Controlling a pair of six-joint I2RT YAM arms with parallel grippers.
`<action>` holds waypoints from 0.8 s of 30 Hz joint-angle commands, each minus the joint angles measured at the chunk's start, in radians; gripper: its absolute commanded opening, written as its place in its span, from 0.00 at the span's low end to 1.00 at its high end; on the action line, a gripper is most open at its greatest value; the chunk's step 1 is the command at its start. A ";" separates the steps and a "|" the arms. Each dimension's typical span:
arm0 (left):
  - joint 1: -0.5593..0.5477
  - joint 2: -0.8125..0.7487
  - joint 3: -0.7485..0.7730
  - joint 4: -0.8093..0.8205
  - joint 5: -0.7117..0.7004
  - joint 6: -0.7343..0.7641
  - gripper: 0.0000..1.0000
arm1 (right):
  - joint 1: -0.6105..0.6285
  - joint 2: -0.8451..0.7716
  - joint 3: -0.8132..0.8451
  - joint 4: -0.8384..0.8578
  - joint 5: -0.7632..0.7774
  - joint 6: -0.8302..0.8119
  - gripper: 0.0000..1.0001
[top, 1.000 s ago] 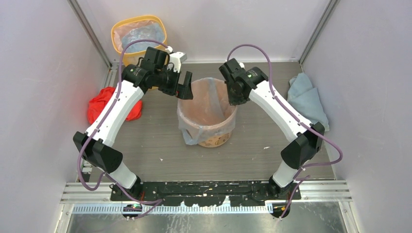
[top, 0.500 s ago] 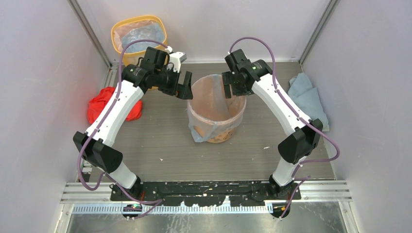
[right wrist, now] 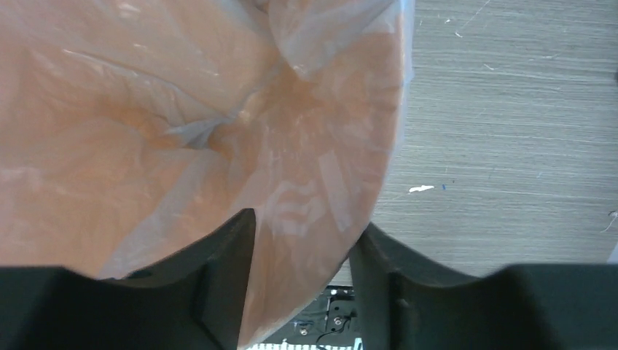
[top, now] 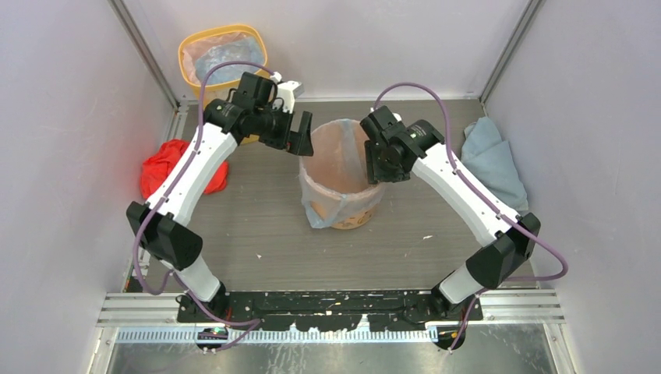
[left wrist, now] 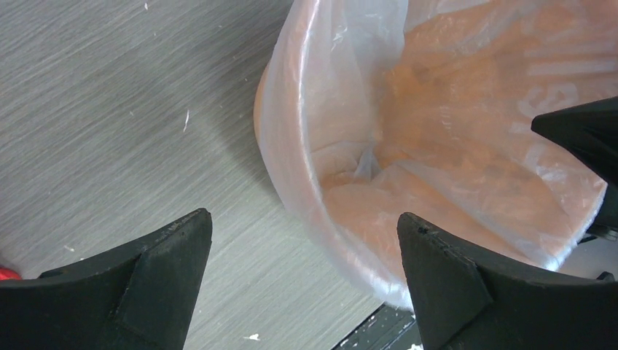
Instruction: Put the trash bags into the trash bin
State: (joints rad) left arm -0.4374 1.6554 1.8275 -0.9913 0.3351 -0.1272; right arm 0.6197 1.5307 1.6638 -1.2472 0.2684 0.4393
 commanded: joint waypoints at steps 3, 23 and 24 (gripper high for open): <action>0.011 0.066 0.073 0.052 0.027 0.009 0.97 | -0.005 0.020 -0.029 0.081 0.017 0.025 0.31; 0.011 -0.025 -0.001 0.044 0.012 0.004 0.97 | -0.016 0.115 0.168 0.024 0.088 -0.096 0.83; 0.011 -0.027 -0.007 0.047 0.012 0.001 0.97 | -0.016 0.096 0.151 0.020 0.076 -0.077 0.83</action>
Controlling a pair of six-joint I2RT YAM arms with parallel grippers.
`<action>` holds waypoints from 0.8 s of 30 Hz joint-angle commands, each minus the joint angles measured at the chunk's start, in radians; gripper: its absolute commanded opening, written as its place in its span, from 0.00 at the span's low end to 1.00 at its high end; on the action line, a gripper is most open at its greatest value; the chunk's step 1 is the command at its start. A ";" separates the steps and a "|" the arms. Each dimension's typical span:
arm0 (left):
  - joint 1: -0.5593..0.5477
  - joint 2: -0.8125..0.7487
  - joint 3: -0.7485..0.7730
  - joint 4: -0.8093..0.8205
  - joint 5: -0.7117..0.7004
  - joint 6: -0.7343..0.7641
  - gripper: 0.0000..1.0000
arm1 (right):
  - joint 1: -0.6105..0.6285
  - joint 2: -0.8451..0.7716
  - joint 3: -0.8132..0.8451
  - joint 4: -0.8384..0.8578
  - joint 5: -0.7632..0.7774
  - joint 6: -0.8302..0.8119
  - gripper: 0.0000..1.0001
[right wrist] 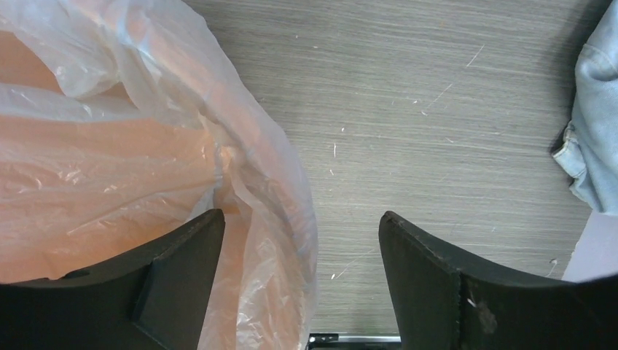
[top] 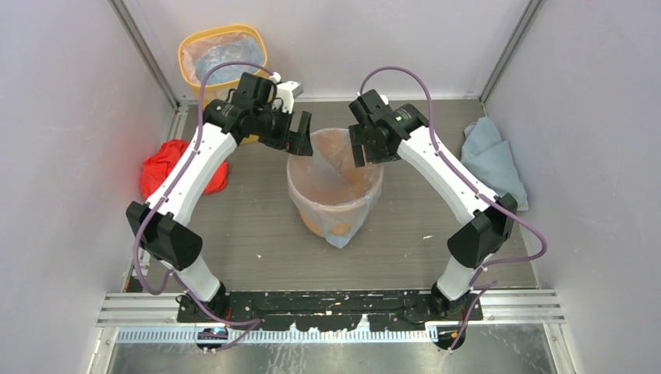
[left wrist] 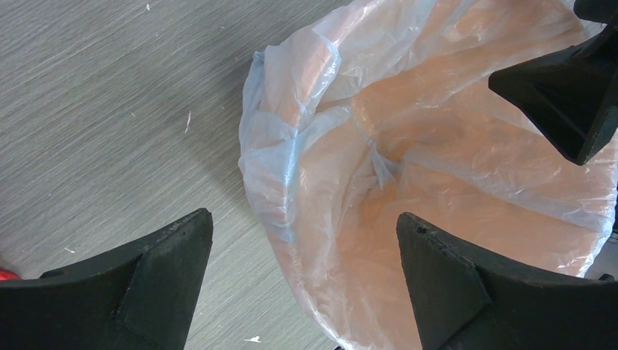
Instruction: Put the trash bags into the trash bin
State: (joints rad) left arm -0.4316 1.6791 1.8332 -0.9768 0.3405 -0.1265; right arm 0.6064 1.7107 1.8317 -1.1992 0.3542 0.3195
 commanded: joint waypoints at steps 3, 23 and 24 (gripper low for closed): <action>0.005 -0.051 -0.012 0.030 0.010 -0.011 0.97 | 0.006 -0.133 -0.058 -0.042 -0.051 0.088 0.80; 0.005 -0.083 -0.030 0.010 -0.011 -0.018 0.97 | 0.031 -0.044 -0.003 -0.034 0.058 0.027 0.12; 0.005 -0.086 -0.031 0.009 -0.012 -0.018 0.97 | 0.021 -0.035 0.010 -0.026 0.063 0.009 0.12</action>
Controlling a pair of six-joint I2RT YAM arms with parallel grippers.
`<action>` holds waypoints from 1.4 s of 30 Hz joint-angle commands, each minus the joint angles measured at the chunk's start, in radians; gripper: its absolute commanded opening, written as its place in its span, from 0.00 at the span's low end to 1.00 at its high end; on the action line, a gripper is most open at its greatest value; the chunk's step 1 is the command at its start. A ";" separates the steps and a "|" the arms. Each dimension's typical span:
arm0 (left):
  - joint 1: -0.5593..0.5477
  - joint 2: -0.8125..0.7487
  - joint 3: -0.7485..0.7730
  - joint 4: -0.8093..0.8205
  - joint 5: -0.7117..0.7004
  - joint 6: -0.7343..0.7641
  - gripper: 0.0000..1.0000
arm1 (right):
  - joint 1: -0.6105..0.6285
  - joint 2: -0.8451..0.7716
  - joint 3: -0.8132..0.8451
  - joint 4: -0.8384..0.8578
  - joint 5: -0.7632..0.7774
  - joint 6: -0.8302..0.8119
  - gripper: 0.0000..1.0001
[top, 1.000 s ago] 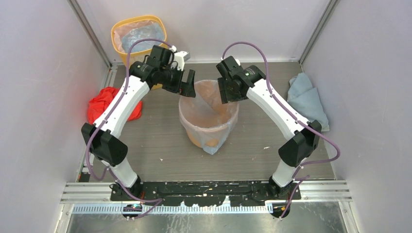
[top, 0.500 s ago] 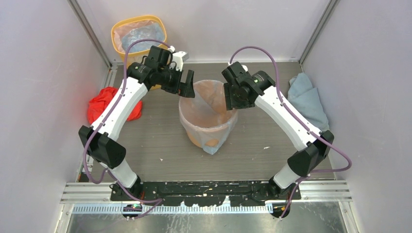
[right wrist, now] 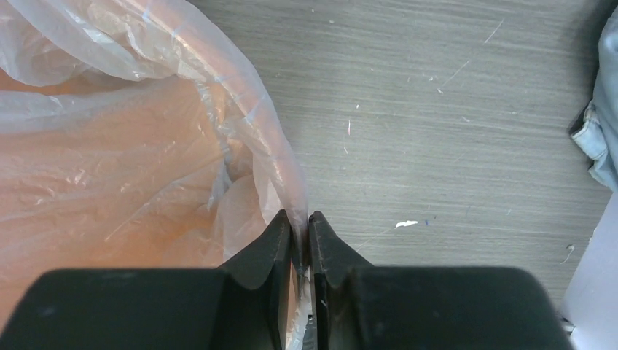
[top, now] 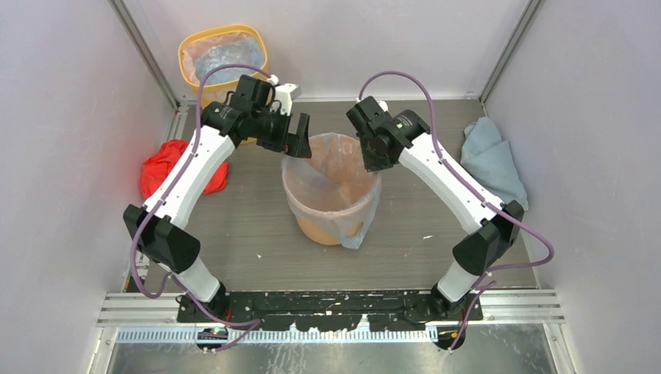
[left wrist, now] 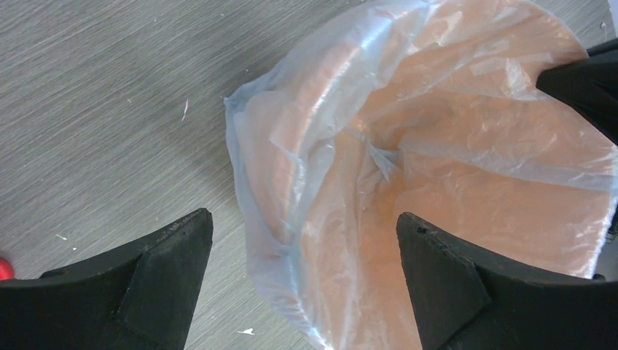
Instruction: Put the trash bags into the trash bin
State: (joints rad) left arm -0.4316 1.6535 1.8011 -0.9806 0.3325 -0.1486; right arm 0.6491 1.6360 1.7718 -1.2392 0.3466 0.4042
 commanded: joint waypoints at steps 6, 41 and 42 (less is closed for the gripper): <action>0.005 -0.066 0.004 0.006 -0.006 0.006 0.97 | -0.067 0.100 0.173 0.041 0.048 -0.170 0.50; 0.005 -0.052 0.036 -0.033 -0.021 0.015 0.97 | -0.041 0.119 0.182 0.020 0.087 -0.168 0.40; 0.005 -0.051 0.036 -0.033 -0.020 0.015 0.97 | -0.046 0.121 0.199 0.019 0.088 -0.171 0.58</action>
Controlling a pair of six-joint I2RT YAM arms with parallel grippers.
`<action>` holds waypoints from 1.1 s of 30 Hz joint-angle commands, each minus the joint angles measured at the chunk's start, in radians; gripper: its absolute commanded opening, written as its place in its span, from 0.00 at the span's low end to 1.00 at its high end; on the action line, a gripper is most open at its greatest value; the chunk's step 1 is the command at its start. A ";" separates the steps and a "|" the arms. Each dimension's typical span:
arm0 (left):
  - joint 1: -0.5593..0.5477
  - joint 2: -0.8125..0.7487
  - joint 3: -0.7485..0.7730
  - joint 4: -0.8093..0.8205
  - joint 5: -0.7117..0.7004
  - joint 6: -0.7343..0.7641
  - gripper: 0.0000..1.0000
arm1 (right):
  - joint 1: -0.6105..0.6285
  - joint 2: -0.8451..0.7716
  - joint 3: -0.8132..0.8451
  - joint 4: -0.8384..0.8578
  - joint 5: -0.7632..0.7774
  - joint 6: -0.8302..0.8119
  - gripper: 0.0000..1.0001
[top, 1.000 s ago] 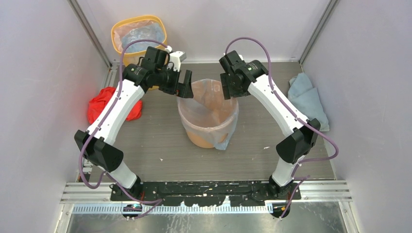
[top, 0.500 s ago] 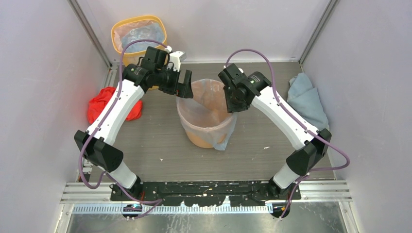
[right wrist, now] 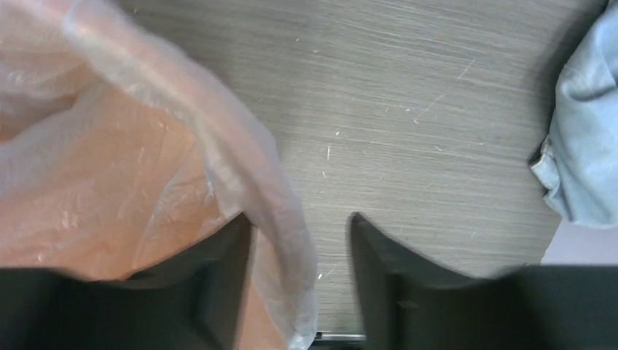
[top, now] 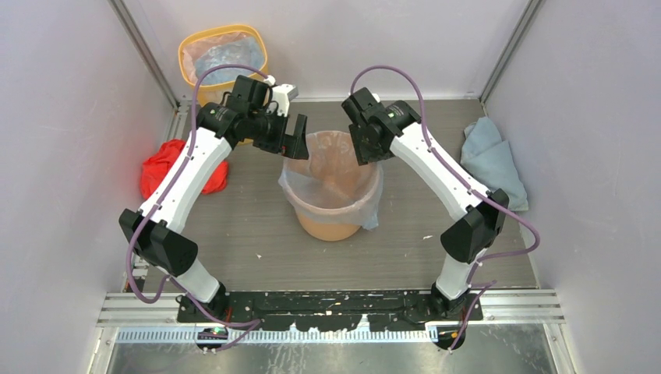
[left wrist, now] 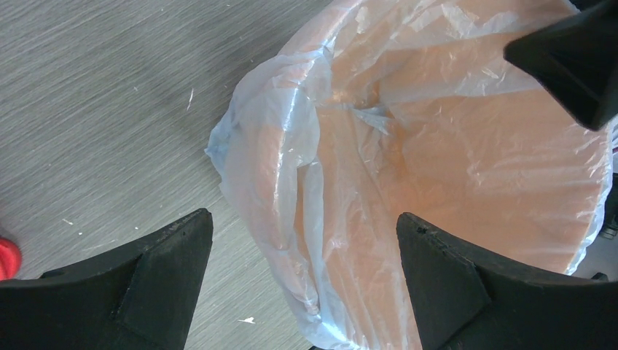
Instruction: Put the trash bags into the trash bin
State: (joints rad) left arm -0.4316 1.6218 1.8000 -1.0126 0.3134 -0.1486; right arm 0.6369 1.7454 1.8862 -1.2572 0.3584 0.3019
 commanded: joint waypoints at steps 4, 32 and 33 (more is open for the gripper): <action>0.005 -0.021 0.034 -0.006 -0.005 0.018 0.97 | -0.033 -0.014 0.106 0.007 0.060 -0.050 0.79; 0.005 -0.042 -0.018 0.020 -0.002 0.010 0.97 | 0.036 -0.046 -0.112 0.028 0.008 0.145 0.39; 0.005 -0.043 -0.020 0.019 -0.004 0.011 0.97 | 0.032 -0.040 -0.093 0.026 0.008 0.141 0.34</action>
State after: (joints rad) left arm -0.4316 1.6211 1.7821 -1.0122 0.3138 -0.1490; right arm 0.6819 1.7016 1.7424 -1.2747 0.3443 0.4446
